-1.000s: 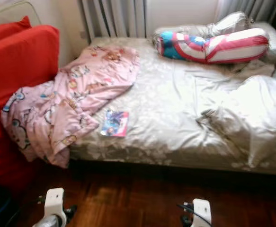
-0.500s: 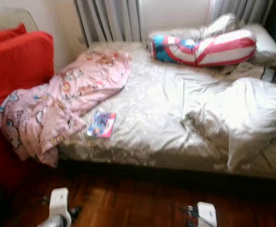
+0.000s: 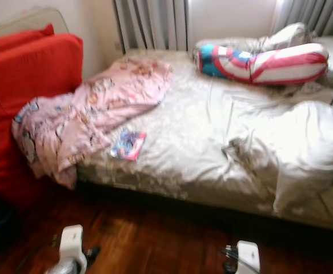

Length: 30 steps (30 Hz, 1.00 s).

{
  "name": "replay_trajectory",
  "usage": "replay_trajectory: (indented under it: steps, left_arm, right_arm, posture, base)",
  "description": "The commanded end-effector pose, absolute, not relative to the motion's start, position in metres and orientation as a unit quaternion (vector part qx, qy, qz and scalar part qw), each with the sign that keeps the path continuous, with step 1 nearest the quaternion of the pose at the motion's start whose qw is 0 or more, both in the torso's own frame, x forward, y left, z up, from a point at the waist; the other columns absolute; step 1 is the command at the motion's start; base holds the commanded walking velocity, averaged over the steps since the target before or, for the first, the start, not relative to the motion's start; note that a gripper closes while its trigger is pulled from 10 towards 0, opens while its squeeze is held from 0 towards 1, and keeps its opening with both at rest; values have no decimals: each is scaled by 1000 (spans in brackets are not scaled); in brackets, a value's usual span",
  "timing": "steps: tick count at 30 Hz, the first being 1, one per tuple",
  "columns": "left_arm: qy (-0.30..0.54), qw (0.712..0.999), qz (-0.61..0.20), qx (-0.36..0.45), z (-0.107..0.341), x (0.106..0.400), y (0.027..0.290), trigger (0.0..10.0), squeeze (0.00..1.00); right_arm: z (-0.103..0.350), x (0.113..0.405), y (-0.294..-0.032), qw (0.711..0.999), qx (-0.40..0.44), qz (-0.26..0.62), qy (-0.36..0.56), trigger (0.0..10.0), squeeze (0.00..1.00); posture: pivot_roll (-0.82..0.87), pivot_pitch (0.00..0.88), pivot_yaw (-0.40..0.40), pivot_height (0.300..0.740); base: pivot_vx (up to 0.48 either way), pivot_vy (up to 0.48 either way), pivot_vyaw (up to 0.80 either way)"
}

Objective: Clean up the room

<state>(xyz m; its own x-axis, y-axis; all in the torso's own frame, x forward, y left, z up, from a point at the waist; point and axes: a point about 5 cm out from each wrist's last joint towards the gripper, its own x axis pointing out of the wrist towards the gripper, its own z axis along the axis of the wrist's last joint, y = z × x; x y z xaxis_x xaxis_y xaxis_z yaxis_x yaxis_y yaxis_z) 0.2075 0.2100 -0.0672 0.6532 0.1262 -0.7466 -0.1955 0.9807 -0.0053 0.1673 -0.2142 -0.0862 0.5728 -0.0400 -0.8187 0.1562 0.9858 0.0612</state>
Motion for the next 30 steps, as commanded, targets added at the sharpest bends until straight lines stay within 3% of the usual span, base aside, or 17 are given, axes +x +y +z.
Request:
replay_trajectory:
  steps: [1,4,30]
  left_arm:
    - [398,912,90,-48,-64,214,208,10000,0]
    - [398,912,90,-49,-64,214,208,10000,0]
    - [397,912,92,-51,-64,214,209,10000,0]
  right_arm:
    - [-86,165,-219,882,61,-63,462,10000,0]
    - [-86,165,-219,883,63,-64,461,10000,0]
    - [-85,167,-220,886,63,-68,454,10000,0]
  posture:
    - [36,3,17,740]
    - [36,4,16,740]
    - [36,30,17,740]
  base:
    - [337,0,-756]
    - [337,0,-585]
    - [341,0,0]
